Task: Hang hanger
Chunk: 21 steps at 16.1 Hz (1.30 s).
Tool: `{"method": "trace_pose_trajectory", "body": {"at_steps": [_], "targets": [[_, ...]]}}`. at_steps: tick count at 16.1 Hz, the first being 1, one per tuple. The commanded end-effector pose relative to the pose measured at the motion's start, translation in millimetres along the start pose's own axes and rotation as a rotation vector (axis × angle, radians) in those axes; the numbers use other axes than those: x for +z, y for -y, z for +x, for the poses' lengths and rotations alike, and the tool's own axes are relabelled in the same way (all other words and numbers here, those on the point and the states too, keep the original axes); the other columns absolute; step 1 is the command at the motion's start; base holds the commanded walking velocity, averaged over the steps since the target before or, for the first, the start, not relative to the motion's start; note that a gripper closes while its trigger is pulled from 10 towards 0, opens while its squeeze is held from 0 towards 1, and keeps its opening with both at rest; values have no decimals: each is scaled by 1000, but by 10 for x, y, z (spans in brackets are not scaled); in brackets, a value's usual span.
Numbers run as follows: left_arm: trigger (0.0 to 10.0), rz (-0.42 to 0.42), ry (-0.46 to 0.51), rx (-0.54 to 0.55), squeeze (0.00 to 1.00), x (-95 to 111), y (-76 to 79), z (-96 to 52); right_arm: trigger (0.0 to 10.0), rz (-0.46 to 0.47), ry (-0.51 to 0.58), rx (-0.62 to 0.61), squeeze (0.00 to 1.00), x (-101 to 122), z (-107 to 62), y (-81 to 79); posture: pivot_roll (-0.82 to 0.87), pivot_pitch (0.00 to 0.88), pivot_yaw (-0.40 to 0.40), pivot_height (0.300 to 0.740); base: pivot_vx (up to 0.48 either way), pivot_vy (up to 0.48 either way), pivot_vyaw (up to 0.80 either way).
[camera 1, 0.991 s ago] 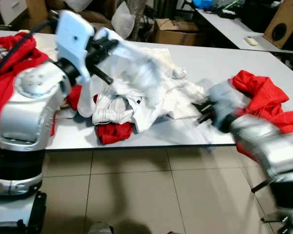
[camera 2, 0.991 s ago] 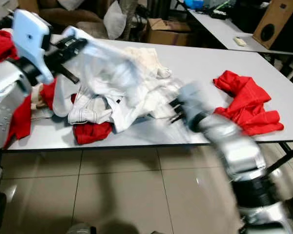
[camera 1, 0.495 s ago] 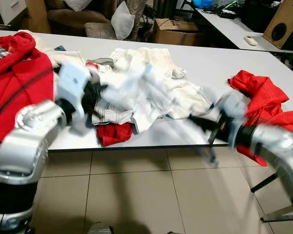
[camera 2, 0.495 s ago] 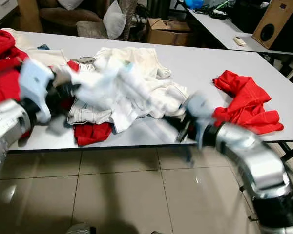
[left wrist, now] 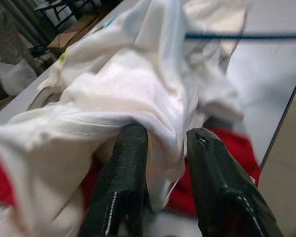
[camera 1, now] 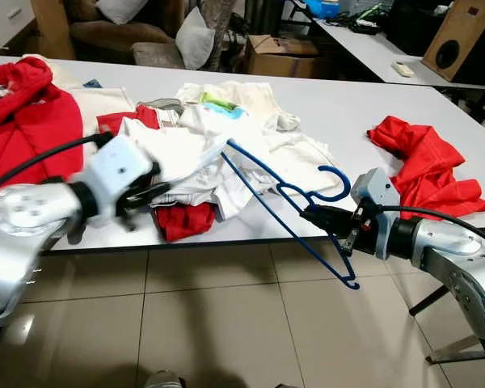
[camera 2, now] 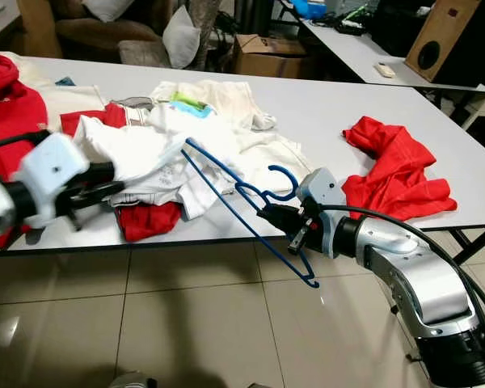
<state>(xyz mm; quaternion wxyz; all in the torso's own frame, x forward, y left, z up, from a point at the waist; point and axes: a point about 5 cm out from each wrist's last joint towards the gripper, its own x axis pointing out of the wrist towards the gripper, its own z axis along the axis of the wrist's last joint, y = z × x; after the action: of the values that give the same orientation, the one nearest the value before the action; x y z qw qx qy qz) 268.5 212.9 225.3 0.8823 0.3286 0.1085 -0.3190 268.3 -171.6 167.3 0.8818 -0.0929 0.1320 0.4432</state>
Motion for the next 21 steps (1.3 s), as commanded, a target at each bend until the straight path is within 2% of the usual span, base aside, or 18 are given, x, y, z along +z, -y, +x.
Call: {"method": "trace_pose_trajectory", "body": {"at_steps": [1, 3, 5, 6, 9, 10, 11, 13, 14, 17, 18, 19, 20, 21], "targets": [[10000, 35, 1, -9, 1000, 13, -26, -44, 10000, -13, 23, -17, 0, 51, -45, 43, -5, 0, -118, 740, 0, 0, 0], [10000, 49, 35, -16, 1000, 32, -87, -142, 10000, -18, 34, -7, 0, 77, -34, 25, -6, 0, -116, 740, 0, 0, 0], [10000, 11, 178, 6, 1000, 197, -139, -167, 10000, -21, 49, 0, 0, 110, -20, 9, -6, 0, -116, 740, 0, 0, 0], [10000, -8, 245, -8, 1000, 278, -133, -163, 10000, -22, 54, 4, 0, 122, -12, 0, -5, 0, -116, 740, 0, 0, 0], [10000, -14, 343, -18, 1000, 421, -102, -40, 10000, -23, 67, 11, 0, 139, 18, -28, -9, 0, -110, 740, 0, 0, 0], [10000, -10, 343, -23, 1000, 418, -87, -2, 10000, -22, 69, 12, 0, 139, 23, -32, -8, 0, -108, 740, 0, 0, 0], [10000, -8, 308, -36, 1000, 365, 3, 188, 10000, -22, 73, 15, 0, 145, 40, -46, -9, 0, -107, 740, 0, 0, 0], [10000, 15, 261, -18, 1000, 307, 42, 314, 10000, -22, 76, 17, 0, 150, 46, -50, -11, 0, -105, 740, 0, 0, 0], [10000, 53, 225, 19, 1000, 272, 41, 395, 10000, -23, 77, 17, 0, 153, 48, -51, -11, 0, -105, 740, 0, 0, 0], [10000, 32, 171, 18, 1000, 186, 76, 469, 10000, -27, 80, 16, 0, 164, 40, -52, -18, 0, -100, 740, 0, 0, 0], [2863, 81, 66, 117, 482, 45, 2, 480, 10000, -28, 81, 15, 0, 167, 32, -53, -18, 0, -101, 740, 0, 0, 0], [0, 95, 44, 158, 118, 13, -37, 473, 10000, -28, 81, 15, 0, 168, 31, -53, -18, 0, -101, 740, 0, 0, 0], [0, 119, 12, 220, 0, -49, -98, 453, 10000, -28, 81, 17, 0, 173, 34, -53, -17, 0, -104, 740, 0, 0, 0], [0, 123, 9, 236, 0, -60, -112, 439, 10000, -28, 81, 17, 0, 175, 35, -53, -15, 0, -107, 740, 0, 0, 0]]}}
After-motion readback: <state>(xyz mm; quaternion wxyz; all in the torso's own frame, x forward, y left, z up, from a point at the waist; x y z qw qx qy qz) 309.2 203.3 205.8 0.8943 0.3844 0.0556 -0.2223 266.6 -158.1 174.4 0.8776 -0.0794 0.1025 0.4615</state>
